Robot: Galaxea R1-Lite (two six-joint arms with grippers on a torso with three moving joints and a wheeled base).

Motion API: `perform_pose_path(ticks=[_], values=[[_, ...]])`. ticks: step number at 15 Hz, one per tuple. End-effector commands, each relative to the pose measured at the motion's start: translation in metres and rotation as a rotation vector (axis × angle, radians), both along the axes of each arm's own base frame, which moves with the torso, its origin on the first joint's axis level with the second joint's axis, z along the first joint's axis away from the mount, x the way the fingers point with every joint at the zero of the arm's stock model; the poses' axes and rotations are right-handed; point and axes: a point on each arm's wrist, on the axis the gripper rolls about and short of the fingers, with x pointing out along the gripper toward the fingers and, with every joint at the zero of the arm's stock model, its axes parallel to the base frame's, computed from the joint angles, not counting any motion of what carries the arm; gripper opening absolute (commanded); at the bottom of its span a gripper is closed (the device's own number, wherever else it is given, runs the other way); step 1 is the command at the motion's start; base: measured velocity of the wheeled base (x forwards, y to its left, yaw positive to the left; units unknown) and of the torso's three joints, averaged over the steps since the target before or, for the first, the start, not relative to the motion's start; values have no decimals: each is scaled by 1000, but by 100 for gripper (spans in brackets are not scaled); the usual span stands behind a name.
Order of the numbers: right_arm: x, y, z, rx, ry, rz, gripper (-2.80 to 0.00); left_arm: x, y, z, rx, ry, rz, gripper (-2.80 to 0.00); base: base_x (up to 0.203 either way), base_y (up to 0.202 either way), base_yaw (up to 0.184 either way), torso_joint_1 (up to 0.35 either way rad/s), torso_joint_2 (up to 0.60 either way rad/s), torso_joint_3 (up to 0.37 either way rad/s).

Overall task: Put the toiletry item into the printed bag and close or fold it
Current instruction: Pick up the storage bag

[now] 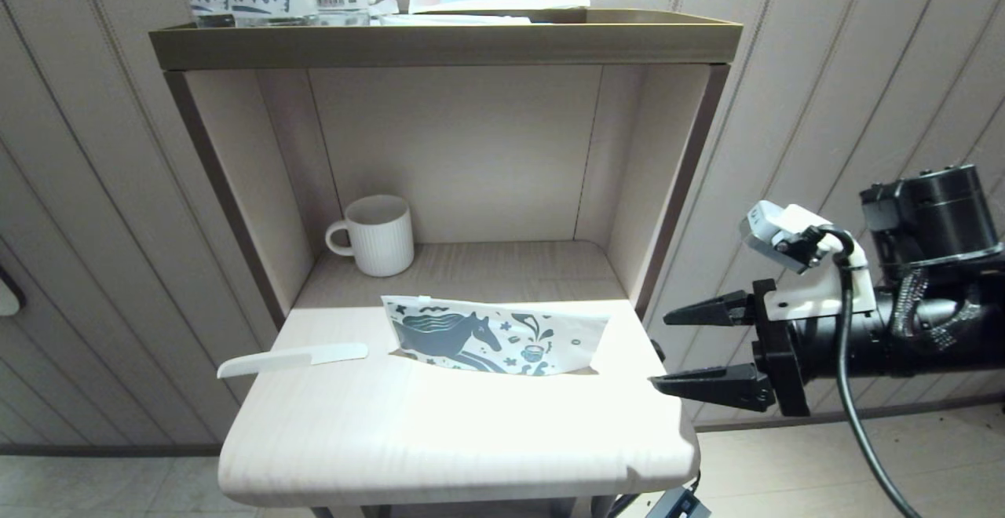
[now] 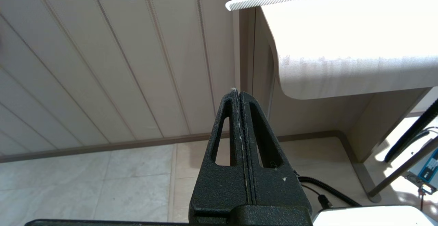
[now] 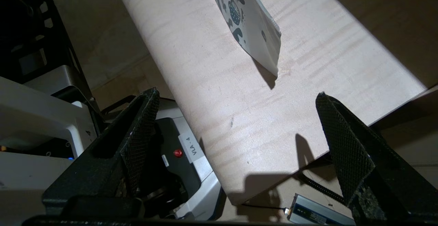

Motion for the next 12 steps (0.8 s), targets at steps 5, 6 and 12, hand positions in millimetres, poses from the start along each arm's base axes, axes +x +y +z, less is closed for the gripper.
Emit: perform_pose_path(ticks=[5, 6, 12], values=[[52, 15, -21, 3, 22, 11, 0, 0, 0, 0, -2, 1, 0, -280, 0, 0, 0, 0, 0, 0], [56, 17, -22, 3, 23, 13, 0, 0, 0, 0, -2, 1, 0, -280, 0, 0, 0, 0, 0, 0], [74, 45, -35, -8, 46, 83, 0, 0, 0, 0, -5, 1, 0, -280, 0, 0, 0, 0, 0, 0]])
